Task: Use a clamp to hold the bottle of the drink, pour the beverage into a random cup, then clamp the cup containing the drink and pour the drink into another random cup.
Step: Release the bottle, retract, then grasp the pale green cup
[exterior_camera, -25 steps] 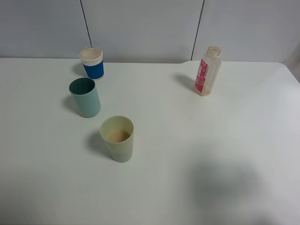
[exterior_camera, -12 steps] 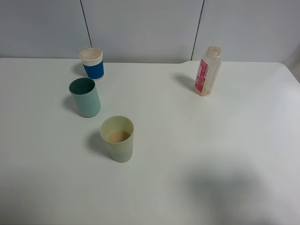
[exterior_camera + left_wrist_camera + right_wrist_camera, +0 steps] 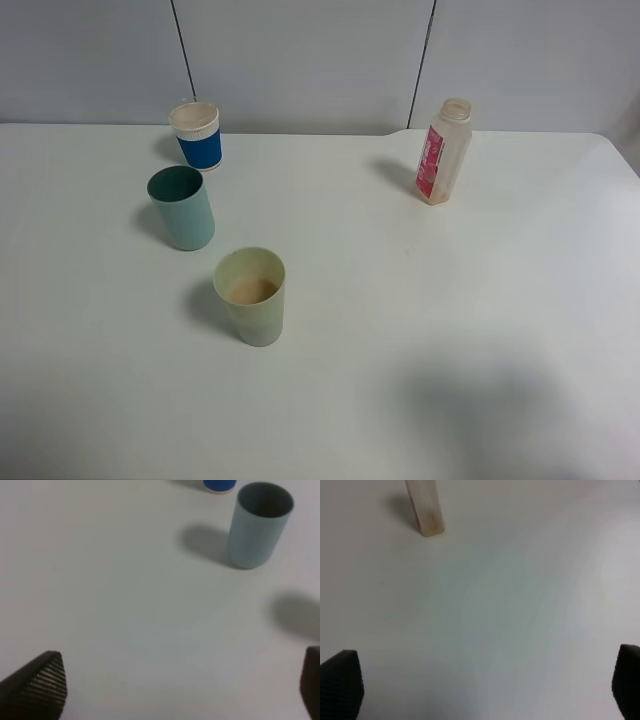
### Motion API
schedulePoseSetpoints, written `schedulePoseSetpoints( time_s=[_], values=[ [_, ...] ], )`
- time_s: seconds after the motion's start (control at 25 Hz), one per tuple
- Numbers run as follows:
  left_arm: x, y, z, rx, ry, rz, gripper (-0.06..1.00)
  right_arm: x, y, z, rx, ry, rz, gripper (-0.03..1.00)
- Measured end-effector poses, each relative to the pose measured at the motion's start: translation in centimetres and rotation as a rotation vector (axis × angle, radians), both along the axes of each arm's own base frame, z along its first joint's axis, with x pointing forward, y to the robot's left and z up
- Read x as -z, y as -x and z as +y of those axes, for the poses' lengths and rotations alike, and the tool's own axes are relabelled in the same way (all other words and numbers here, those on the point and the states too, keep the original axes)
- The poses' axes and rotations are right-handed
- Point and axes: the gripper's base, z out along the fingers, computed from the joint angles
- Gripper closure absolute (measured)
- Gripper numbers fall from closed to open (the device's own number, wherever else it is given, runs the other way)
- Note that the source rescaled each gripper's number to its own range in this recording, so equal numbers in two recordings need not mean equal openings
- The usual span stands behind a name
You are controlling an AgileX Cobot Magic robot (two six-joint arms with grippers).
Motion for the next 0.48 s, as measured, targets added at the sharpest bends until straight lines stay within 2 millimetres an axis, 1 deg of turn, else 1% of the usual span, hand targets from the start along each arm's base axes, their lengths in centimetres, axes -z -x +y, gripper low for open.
schedulePoseSetpoints(
  time_s=[0.48],
  values=[
    [0.0,0.0,0.0,0.0,0.0,0.0,-0.01,0.0,0.0,0.0,0.002,-0.004,0.0,-0.03]
  ],
)
